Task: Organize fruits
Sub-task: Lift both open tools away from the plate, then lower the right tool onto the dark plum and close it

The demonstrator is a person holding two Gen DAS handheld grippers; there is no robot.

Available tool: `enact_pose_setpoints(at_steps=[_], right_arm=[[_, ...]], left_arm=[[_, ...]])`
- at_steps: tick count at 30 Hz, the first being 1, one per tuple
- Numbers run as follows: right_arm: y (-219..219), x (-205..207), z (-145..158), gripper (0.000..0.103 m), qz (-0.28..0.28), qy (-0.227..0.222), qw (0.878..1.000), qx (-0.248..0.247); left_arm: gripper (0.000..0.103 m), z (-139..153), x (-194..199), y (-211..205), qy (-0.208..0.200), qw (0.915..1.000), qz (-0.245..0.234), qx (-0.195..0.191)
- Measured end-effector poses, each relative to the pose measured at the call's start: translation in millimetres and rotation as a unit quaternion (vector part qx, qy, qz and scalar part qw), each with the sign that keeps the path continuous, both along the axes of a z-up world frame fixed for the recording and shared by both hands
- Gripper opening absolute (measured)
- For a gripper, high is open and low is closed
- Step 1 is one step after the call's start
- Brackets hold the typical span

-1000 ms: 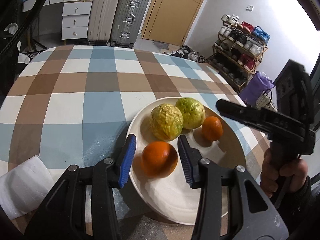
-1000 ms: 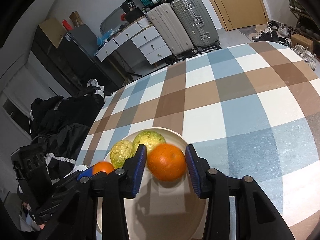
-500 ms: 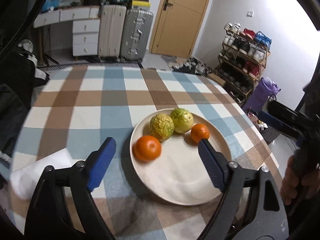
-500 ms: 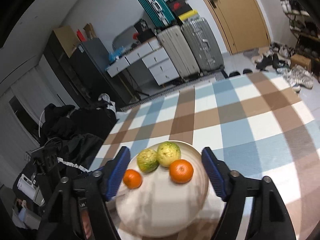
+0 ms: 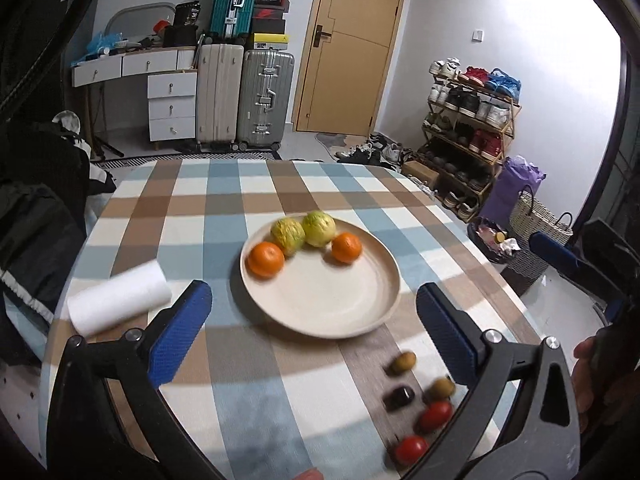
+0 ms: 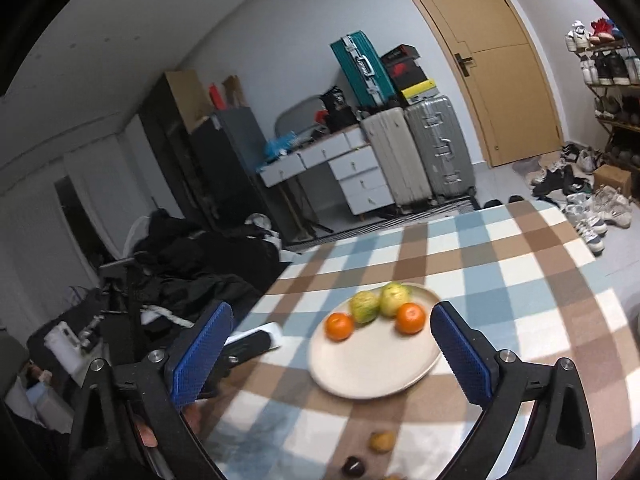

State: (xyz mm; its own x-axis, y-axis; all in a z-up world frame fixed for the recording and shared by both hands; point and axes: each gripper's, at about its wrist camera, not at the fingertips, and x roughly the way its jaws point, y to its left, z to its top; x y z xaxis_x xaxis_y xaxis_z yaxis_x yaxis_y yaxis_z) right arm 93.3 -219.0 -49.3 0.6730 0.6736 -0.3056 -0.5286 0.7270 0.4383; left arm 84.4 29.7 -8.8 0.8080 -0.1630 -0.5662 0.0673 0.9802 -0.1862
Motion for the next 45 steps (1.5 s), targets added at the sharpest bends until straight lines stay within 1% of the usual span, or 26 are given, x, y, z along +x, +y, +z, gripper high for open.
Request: enact_pose_setpoints(at_steps=[3, 5, 8, 10, 14, 19, 22, 27, 30, 34, 37, 41, 43, 45], right_arm=[[-2.2, -22.2, -1.7, 0.102, -0.001, -0.006, 1.0, 0.007], [-1.4, -38.9, -3.7, 0.103, -0.003, -0.016, 1.0, -0.006], [-0.1, -61.5, -7.7, 0.103, -0.003, -0.027, 0.999, -0.024], [-0.3, -73.8, -11.9, 0.103, -0.01, -0.032, 0.999, -0.035], [2.5, -91.7, -24.6, 0.103, -0.018, -0.037, 0.997, -0.069], [8.8, -115.1, -46.3, 0.103, -0.021, -0.038, 0.993, -0.106], [12.5, -124.2, -59.0, 0.103, -0.029, -0.031, 0.991, -0.125], [17.0, -134.7, -75.6, 0.103, -0.026, -0.017, 0.991, -0.134], [21.6, -135.4, -87.9, 0.103, -0.015, 0.005, 0.99, -0.141], [30.5, -135.0, -105.5, 0.103, -0.001, 0.034, 0.986, -0.161], [37.9, -137.5, -114.1, 0.102, 0.014, 0.038, 0.983, -0.177], [44.5, -141.1, -123.2, 0.102, 0.019, 0.031, 0.979, -0.199], [46.7, -139.8, -127.5, 0.099, 0.023, 0.036, 0.978, -0.202], [47.8, -138.2, -130.3, 0.088, 0.028, 0.042, 0.978, -0.201]], left_arm=[[0.102, -3.0, -23.4, -3.7, 0.001, 1.0, 0.002, -0.003], [0.102, -8.0, -37.3, -5.5, 0.006, 0.9999, 0.008, -0.004], [0.102, -19.6, -57.3, -5.6, 0.017, 0.9996, 0.011, -0.019], [0.102, -28.8, -63.5, -5.0, 0.026, 0.9993, 0.011, -0.024], [0.102, -47.5, -80.0, -8.2, 0.028, 0.9996, 0.007, -0.007], [0.102, -63.0, -87.1, -5.2, 0.034, 0.9992, 0.012, -0.015], [0.102, -71.7, -92.1, -3.0, 0.044, 0.9988, 0.016, -0.017], [0.102, -80.2, -95.8, -1.8, 0.061, 0.9976, 0.024, -0.023], [0.102, -79.1, -97.1, -0.1, 0.061, 0.997, 0.028, -0.04], [0.102, -75.2, -97.7, -0.4, 0.06, 0.9969, 0.03, -0.04], [0.102, -73.0, -100.9, 1.3, 0.055, 0.9971, 0.036, -0.037], [0.102, -73.4, -106.1, 4.8, 0.058, 0.9968, 0.039, -0.038], [0.102, -73.8, -108.2, 6.2, 0.058, 0.9968, 0.042, -0.036], [0.102, -73.5, -108.7, 6.7, 0.061, 0.9965, 0.046, -0.035]])
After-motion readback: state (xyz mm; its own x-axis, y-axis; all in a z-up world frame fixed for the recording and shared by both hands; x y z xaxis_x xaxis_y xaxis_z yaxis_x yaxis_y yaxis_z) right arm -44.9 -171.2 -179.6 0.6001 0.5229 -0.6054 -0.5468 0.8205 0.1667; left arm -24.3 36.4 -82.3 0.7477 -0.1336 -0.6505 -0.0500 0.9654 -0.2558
